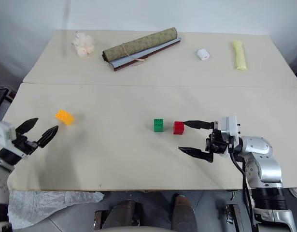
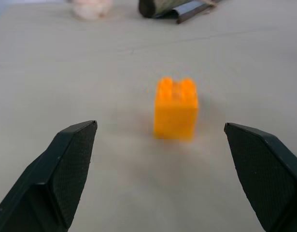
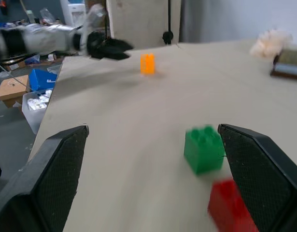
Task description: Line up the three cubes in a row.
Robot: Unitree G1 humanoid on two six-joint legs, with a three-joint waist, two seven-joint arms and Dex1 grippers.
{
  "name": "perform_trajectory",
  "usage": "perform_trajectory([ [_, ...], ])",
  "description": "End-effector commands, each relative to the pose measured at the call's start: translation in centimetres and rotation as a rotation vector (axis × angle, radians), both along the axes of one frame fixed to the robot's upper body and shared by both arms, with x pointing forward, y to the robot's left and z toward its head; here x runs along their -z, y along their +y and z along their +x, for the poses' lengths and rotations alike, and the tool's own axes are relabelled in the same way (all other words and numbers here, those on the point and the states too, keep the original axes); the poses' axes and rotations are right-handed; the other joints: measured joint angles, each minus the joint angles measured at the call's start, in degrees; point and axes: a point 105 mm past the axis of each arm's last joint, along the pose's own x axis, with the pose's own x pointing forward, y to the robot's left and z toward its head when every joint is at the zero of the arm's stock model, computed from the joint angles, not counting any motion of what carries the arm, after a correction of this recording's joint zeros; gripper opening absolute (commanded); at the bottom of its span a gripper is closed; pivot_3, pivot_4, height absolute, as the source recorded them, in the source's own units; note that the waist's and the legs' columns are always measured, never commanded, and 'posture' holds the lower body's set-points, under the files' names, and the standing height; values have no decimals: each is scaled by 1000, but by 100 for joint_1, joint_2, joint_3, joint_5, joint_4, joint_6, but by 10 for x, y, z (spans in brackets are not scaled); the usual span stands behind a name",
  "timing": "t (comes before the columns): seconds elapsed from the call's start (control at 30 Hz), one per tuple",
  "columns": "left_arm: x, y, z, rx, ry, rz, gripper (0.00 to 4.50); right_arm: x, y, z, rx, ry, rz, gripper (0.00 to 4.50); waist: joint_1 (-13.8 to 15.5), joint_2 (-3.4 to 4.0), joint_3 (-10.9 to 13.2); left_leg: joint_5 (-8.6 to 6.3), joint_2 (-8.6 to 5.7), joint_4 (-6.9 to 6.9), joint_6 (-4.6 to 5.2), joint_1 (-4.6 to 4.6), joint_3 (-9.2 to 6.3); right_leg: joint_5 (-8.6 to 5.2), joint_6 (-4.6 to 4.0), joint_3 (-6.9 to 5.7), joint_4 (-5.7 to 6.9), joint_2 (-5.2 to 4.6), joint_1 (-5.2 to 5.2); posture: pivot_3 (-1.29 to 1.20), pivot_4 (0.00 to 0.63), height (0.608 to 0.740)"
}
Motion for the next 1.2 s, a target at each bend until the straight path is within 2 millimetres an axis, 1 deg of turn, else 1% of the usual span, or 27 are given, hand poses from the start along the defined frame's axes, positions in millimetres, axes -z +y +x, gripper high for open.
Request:
perform_trajectory([
  [0.03, 4, -1, 15, 58, 38, 36, 4492, -3, -10, -4, 16, -33, -7, 4500, -57, -1, 0, 0, 2, -4, 0, 1, 10, 0, 0, -28, 0, -2, 0, 0, 150, 740],
  [0.1, 4, -5, 21, 87, 42, 36, 4492, 0, -10, -6, 27, -32, -6, 4500, -89, -1, 0, -1, 10, -9, -3, 2, 23, -1, -1, -54, -5, -2, -3, 0, 150, 740],
  [0.2, 8, -4, 26, 94, 65, 50, 3896, 1, -9, -10, 54, -37, 12, 4500, -141, -2, 0, -2, 17, -11, -5, 2, 25, -2, -4, -68, -7, -1, -4, 0, 150, 740],
  [0.3, 9, -7, 25, 138, 76, 48, 2991, 1, -10, -14, 79, -39, 22, 4500, -178, -2, 0, -3, 19, -10, -8, 2, 27, -2, -3, -67, -7, -1, -4, 0, 150, 740],
  [0.37, 7, -9, 25, 168, 81, 57, 2287, 3, -10, -15, 93, -38, 22, 4500, -177, -2, 0, -4, 21, -7, -10, 2, 26, -2, -4, -67, -4, -1, -4, 0, 150, 740],
  [0.4, 7, -9, 25, 176, 83, 63, 2036, 3, -10, -16, 98, -38, 23, 4500, -176, -2, 0, -4, 21, -6, -10, 2, 26, -2, -3, -66, -4, -1, -4, 0, 150, 740],
  [0.43, 6, -10, 26, 190, 83, 72, 1666, 3, -10, -16, 103, -37, 25, 4500, -176, -2, 0, -4, 22, -4, -11, 3, 26, -2, -3, -66, -2, -1, -4, 0, 150, 740],
  [0.47, 6, -20, 26, 271, 104, 117, 1510, 3, -11, -18, 110, -36, 26, 4500, -174, -2, 0, -4, 22, -3, -12, 3, 27, -2, -4, -65, 0, -1, -4, 0, 150, 740],
  [0.53, 7, -45, 21, 480, 123, 261, 1535, 4, -14, -20, 126, -31, 24, 4500, -139, -3, 0, -4, 22, -1, -12, 2, 25, -2, -4, -68, 1, -2, -4, 0, 150, 740],
  [0.57, 3, -56, 23, 551, 121, 286, 1535, 4, -15, -21, 132, -27, 20, 4500, -119, -2, 0, -4, 21, -1, -12, 3, 27, -2, -4, -66, 0, -2, -4, 0, 150, 740],
  [0.6, -6, -66, 28, 600, 91, 280, 1535, 4, -17, -22, 138, -23, 16, 4500, -72, -3, 0, -4, 20, -1, -13, 2, 29, -2, -4, -64, 0, -2, -4, 0, 150, 740],
  [0.63, -16, -84, 34, 680, 58, 279, 1535, 4, -19, -23, 146, -20, 10, 4500, -30, -3, 0, -4, 19, 1, -12, 1, 29, -2, -4, -64, 0, -2, -4, 0, 150, 740],
  [0.7, -27, -117, 41, 840, 11, 309, 1535, 4, -23, -24, 161, -17, 4, 4500, 68, -5, -1, -4, 19, 16, -12, -4, 27, -2, -3, -65, 5, -2, -3, 0, 150, 740],
  [0.73, -29, -126, 42, 893, 4, 320, 1535, 3, -24, -25, 165, -17, 4, 4500, 88, -5, -1, -4, 19, 23, -12, -5, 28, -1, -2, -64, 6, -2, -3, 0, 150, 740],
  [0.8, -29, -141, 43, 973, 5, 337, 1535, 3, -24, -25, 170, -17, 4, 4500, 88, -6, -2, -4, 19, 27, -12, -3, 32, -1, -1, -61, 9, -1, -2, 0, 150, 740],
  [0.83, -28, -152, 42, 1040, 0, 351, 1535, 2, -24, -25, 172, -17, 2, 4500, 51, -5, -2, -4, 19, 27, -12, -2, 33, -1, -1, -61, 9, 0, -2, 0, 150, 740],
  [0.87, -26, -173, 43, 1137, -7, 349, 1535, 2, -25, -26, 178, -18, 1, 4500, 35, -5, -2, -4, 21, 23, -12, 0, 36, -1, -2, -60, 8, 3, -3, 0, 150, 740],
  [0.9, -19, -191, 43, 1224, 13, 360, 1535, 1, -26, -28, 185, -22, -4, 4500, 34, -5, -2, -4, 21, 17, -12, 0, 35, -2, -3, -61, 6, 4, -3, 0, 150, 740],
  [0.93, -14, -203, 43, 1281, 30, 370, 1535, 1, -27, -30, 191, -24, -7, 4500, 60, -6, -2, -4, 21, 15, -12, -1, 36, -2, -3, -62, 5, 5, -3, 0, 150, 740],
  [0.97, -8, -209, 44, 1306, 42, 399, 1535, 0, -28, -30, 201, -29, -5, 4500, 61, -6, -2, -4, 20, 18, -12, -2, 35, -1, -2, -62, 4, 5, -2, 0, 150, 740],
  [1.03, -2, -211, 49, 1292, 68, 405, 1535, -2, -30, -32, 218, -36, -8, 4500, 50, -8, -1, -5, 20, 20, -11, -4, 36, 0, 0, -60, 2, 5, -2, 0, 150, 740],
  [1.13, 3, -216, 55, 1273, 81, 411, 1535, -1, -32, -36, 243, -37, -8, 4500, -33, -10, 0, -5, 23, 12, -11, -3, 36, -1, -1, -61, -1, 8, -5, 0, 150, 740],
  [1.2, 5, -220, 57, 1271, 87, 409, 1535, -1, -32, -40, 257, -34, -7, 4500, -32, -12, 2, -5, 23, 8, -11, -3, 36, -1, -1, -61, -3, 8, -5, 0, 150, 740],
])
